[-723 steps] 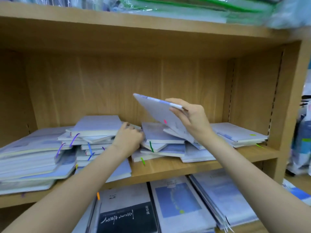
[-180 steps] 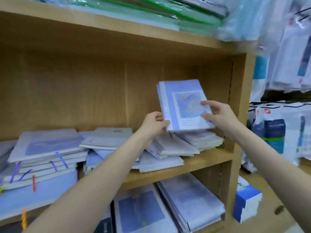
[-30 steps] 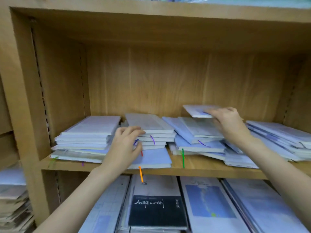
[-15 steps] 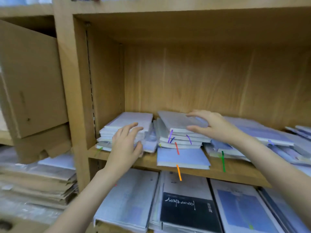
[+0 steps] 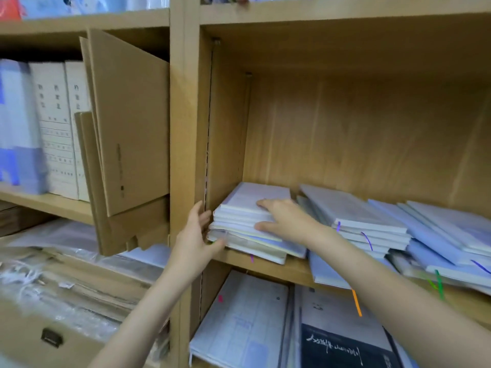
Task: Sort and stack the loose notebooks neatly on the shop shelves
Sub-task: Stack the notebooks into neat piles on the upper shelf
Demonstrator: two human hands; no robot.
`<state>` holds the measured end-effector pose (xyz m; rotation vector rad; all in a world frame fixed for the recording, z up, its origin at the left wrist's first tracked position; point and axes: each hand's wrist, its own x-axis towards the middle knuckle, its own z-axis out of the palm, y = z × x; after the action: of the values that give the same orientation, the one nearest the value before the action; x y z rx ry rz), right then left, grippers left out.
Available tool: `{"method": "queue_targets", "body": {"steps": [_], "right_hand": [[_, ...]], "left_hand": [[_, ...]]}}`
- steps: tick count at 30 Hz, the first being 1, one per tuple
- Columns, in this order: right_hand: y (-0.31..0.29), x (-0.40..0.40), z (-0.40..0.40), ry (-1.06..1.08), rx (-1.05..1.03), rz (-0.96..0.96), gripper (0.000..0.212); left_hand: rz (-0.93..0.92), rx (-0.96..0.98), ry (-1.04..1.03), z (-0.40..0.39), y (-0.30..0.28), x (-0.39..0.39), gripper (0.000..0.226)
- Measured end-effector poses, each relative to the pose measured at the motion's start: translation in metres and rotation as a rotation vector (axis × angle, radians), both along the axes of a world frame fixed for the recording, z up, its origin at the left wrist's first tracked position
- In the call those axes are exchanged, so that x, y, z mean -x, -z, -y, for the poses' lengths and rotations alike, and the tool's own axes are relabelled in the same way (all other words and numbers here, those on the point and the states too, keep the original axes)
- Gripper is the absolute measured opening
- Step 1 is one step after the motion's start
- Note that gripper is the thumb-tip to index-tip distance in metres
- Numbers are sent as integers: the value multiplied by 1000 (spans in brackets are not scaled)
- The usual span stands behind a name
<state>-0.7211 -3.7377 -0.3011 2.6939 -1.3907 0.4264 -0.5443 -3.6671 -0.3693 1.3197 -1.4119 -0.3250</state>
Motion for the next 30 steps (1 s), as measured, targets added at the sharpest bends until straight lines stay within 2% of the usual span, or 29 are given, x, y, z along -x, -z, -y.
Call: {"method": "queue_targets", "body": {"steps": [4, 7, 12, 14, 18, 21, 26, 28, 30], "right_hand": [[14, 0, -9, 129, 210, 83, 48], [15, 4, -18, 156, 240, 147, 42], [11, 21, -33, 121, 369, 41, 36], [3, 32, -36, 39, 459, 150, 39], [-33, 71, -36, -69, 689, 561, 28], [-56, 113, -44, -29, 785, 655, 25], [-65, 209, -56, 208, 876, 486, 29], [-56, 245, -56, 291, 744, 325, 31], [-38, 267, -54, 379, 410, 97, 34]], "left_hand": [[-88, -24, 42, 4, -6, 3, 82], [-85, -20, 51, 3, -6, 3, 78], [-42, -12, 32, -2, -5, 0, 72], [-5, 26, -11, -5, -9, 3, 64], [98, 143, -64, -6, -22, 20, 50], [158, 183, -59, 0, -29, 45, 46], [191, 172, 49, 14, -30, 105, 45], [224, 183, 97, 15, -28, 126, 45], [256, 181, 134, 15, -23, 139, 45]]}}
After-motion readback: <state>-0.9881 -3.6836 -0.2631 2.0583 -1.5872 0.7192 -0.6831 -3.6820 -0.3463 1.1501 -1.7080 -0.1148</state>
